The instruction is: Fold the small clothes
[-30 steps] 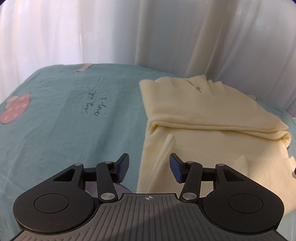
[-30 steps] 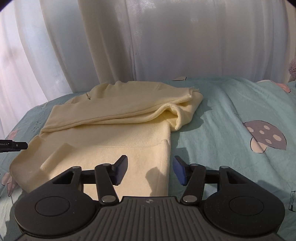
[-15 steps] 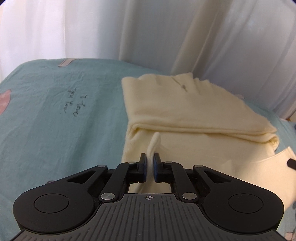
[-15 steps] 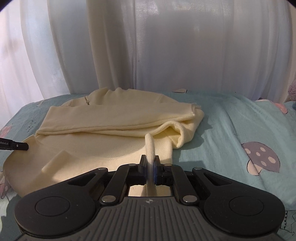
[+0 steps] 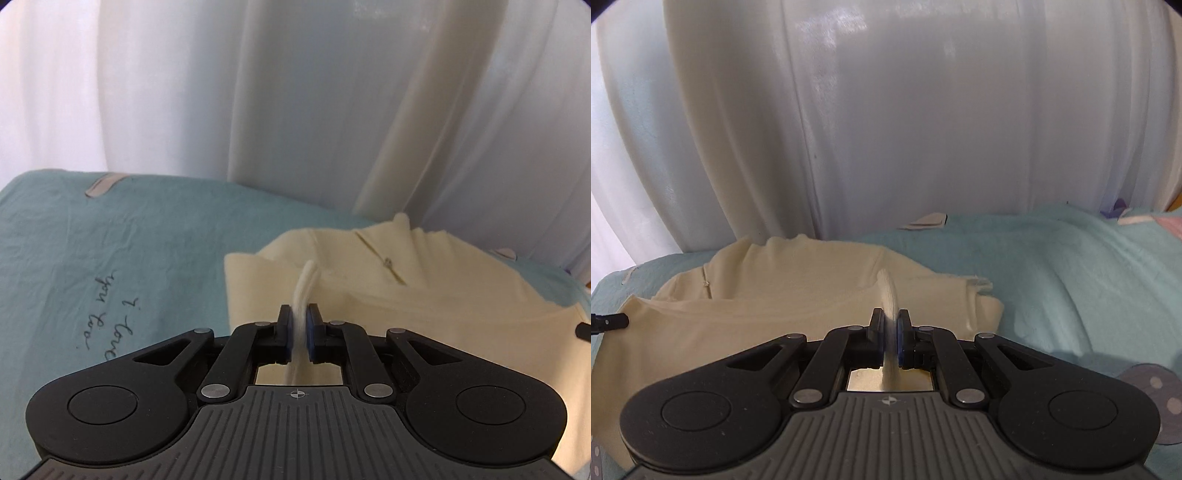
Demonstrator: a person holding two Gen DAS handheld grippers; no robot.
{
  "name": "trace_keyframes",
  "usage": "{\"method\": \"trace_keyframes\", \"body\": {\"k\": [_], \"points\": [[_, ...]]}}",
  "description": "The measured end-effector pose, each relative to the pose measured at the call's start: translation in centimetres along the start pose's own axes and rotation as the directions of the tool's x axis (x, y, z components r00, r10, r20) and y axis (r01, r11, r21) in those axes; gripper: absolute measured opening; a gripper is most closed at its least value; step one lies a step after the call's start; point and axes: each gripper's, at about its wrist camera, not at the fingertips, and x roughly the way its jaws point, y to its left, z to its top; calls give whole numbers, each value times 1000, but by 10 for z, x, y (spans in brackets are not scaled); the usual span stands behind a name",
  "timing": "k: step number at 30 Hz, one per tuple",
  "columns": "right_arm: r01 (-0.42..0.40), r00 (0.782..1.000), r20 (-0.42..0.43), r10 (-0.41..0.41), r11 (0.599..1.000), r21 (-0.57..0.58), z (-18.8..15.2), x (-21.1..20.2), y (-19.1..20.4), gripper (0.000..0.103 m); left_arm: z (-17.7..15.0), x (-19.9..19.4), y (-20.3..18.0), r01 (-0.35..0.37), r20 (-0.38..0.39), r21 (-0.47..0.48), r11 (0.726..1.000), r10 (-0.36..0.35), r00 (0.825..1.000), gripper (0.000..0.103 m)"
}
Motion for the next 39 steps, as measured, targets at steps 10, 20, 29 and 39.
{"method": "trace_keyframes", "body": {"k": [10, 20, 29, 39], "points": [[-17, 996, 85, 30, 989, -144, 4, -15, 14, 5, 3, -11, 20, 150, -8, -76, 986, -151, 988, 9], [151, 950, 299, -89, 970, -189, 85, 23, 45, 5, 83, -4, -22, -45, 276, -2, 999, 44, 960, 10], [170, 955, 273, -115, 967, -188, 63, 53, 63, 20, 56, 43, -42, -134, 231, 16, 991, 126, 965, 47], [-165, 985, 50, 164, 986, 12, 33, 110, 61, 21, 26, 99, -42, -171, 148, -19, 985, 172, 974, 58]]}}
